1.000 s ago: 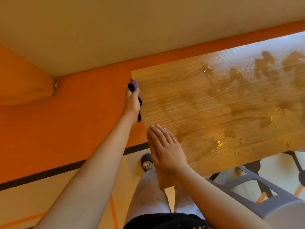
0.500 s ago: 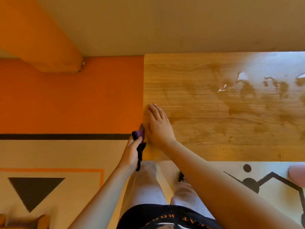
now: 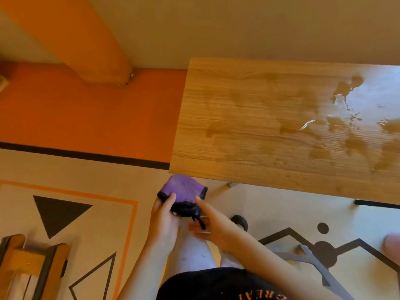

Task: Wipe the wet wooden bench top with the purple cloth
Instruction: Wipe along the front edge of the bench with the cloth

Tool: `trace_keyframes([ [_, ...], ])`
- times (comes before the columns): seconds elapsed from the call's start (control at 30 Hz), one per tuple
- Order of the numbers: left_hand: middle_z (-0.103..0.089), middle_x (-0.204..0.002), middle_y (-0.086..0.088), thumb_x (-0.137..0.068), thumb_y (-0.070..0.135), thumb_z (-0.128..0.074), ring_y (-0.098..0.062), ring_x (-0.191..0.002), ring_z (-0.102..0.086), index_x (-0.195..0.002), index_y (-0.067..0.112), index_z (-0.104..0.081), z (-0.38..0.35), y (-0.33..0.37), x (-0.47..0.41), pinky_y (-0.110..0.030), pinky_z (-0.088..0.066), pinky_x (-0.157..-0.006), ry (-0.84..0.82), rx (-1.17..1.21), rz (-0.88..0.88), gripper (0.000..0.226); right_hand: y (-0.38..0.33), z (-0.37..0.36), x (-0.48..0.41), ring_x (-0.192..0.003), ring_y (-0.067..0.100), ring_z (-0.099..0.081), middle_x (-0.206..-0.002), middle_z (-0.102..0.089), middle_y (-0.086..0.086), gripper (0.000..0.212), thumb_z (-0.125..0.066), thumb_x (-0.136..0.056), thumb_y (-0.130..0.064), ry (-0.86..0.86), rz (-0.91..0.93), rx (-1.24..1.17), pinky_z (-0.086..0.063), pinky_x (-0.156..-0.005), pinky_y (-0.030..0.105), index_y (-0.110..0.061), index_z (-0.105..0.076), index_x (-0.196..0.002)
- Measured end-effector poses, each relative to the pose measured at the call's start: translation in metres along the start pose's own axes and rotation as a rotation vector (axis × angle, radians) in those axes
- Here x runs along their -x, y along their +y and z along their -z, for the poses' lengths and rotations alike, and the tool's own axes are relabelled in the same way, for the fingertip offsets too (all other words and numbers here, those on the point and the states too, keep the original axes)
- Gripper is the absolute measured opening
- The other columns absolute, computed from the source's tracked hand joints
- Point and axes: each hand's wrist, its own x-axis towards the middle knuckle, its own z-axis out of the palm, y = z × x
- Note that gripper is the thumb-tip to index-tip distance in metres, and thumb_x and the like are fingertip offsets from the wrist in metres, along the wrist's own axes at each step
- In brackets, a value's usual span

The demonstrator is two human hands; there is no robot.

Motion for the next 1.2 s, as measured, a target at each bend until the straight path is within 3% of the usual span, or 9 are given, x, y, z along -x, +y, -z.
trace_keyframes([
  [0.1, -0.069, -0.109, -0.017, -0.089, 0.003, -0.052, -0.029, -0.102, -0.067, -0.117, 0.003, -0.061, -0.004, -0.011, 0.012, -0.037, -0.056, -0.084, -0.078, -0.091, 0.031, 0.03, 0.004, -0.002, 0.0, -0.121, 0.03, -0.055, -0.126, -0.061, 0.017, 0.057, -0.059, -0.085, -0.053, -0.177, -0.085, -0.462, -0.034, -0.111, 0.044, -0.012, -0.062, -0.124],
  [0.27, -0.071, -0.092, -0.004, -0.084, 0.018, -0.068, -0.013, -0.086, -0.066, -0.097, 0.017, -0.067, 0.017, -0.016, -0.007, -0.015, -0.046, -0.065, -0.124, -0.746, -0.092, 0.014, -0.001, -0.008, -0.012, -0.097, 0.029, -0.062, -0.105, -0.064, 0.02, 0.02, -0.056, -0.091, -0.007, 0.13, 0.189, -0.592, -0.051, -0.086, 0.036, -0.001, -0.059, -0.11],
  [0.37, -0.064, -0.1, 0.002, -0.087, 0.032, -0.063, -0.005, -0.087, -0.061, -0.107, 0.018, -0.057, 0.035, -0.001, -0.032, -0.016, -0.043, -0.064, -0.103, -0.88, -0.107, 0.025, -0.009, -0.016, -0.023, -0.099, 0.031, -0.061, -0.104, -0.062, 0.021, 0.017, -0.049, -0.094, -0.002, 0.268, 0.268, -0.563, -0.05, -0.089, 0.039, 0.002, -0.057, -0.109],
  [0.53, -0.048, -0.126, -0.002, -0.095, 0.032, -0.05, -0.012, -0.115, -0.046, -0.125, 0.015, -0.042, 0.021, 0.049, -0.101, -0.025, -0.038, -0.088, -0.027, -1.134, -0.543, 0.035, -0.03, -0.047, -0.041, -0.1, 0.026, -0.061, -0.102, -0.063, 0.013, 0.014, -0.048, -0.095, -0.001, 0.318, 0.333, -0.515, -0.053, -0.086, 0.035, -0.01, -0.057, -0.103],
  [0.63, -0.034, -0.145, -0.009, -0.095, 0.031, -0.047, -0.018, -0.134, -0.032, -0.137, 0.007, -0.036, -0.018, 0.064, -0.146, -0.026, -0.027, -0.106, -0.197, -1.338, -0.884, 0.049, -0.035, -0.074, -0.056, -0.086, 0.017, -0.063, -0.092, -0.065, 0.007, 0.017, -0.048, -0.095, -0.001, 0.341, 0.366, -0.541, -0.054, -0.077, 0.03, -0.014, -0.057, -0.09],
  [0.73, -0.024, -0.153, -0.011, -0.096, 0.035, -0.042, -0.024, -0.142, -0.02, -0.142, 0.007, -0.029, -0.04, 0.052, -0.172, -0.034, -0.018, -0.115, -0.367, -1.525, -1.004, 0.056, -0.039, -0.09, -0.067, -0.086, 0.018, -0.064, -0.095, -0.065, 0.011, 0.015, -0.046, -0.096, -0.003, 0.373, 0.375, -0.599, -0.056, -0.075, 0.028, -0.011, -0.057, -0.09],
  [0.9, -0.023, -0.156, -0.009, -0.099, 0.033, -0.033, -0.023, -0.145, -0.012, -0.144, 0.008, -0.029, -0.036, 0.038, -0.179, -0.036, -0.014, -0.117, -0.387, -1.528, -1.079, 0.052, -0.058, -0.087, -0.065, -0.082, 0.022, -0.059, -0.096, -0.054, 0.015, 0.003, -0.045, -0.097, -0.003, 0.499, 0.278, -0.689, -0.054, -0.072, 0.032, -0.001, -0.048, -0.097],
  [1.1, -0.022, -0.156, -0.01, -0.099, 0.031, -0.036, -0.024, -0.145, -0.011, -0.145, 0.006, -0.028, -0.033, 0.037, -0.183, -0.037, -0.017, -0.116, -0.411, -1.551, -1.094, 0.053, -0.062, -0.022, -0.029, -0.08, 0.023, -0.055, -0.097, -0.051, 0.013, 0.021, -0.047, -0.096, -0.003, 0.818, 0.344, -0.981, -0.051, -0.084, 0.038, -0.008, -0.043, -0.116],
  [1.2, -0.024, -0.155, -0.012, -0.099, 0.03, -0.036, -0.027, -0.145, -0.012, -0.144, 0.003, -0.029, -0.033, 0.037, -0.186, -0.04, -0.019, -0.116, -0.412, -1.558, -1.11, 0.053, -0.057, -0.01, -0.03, -0.085, 0.022, -0.057, -0.091, -0.053, 0.007, 0.021, -0.046, -0.098, -0.01, 0.919, 0.354, -0.866, -0.05, -0.089, 0.039, -0.009, -0.045, -0.119],
])
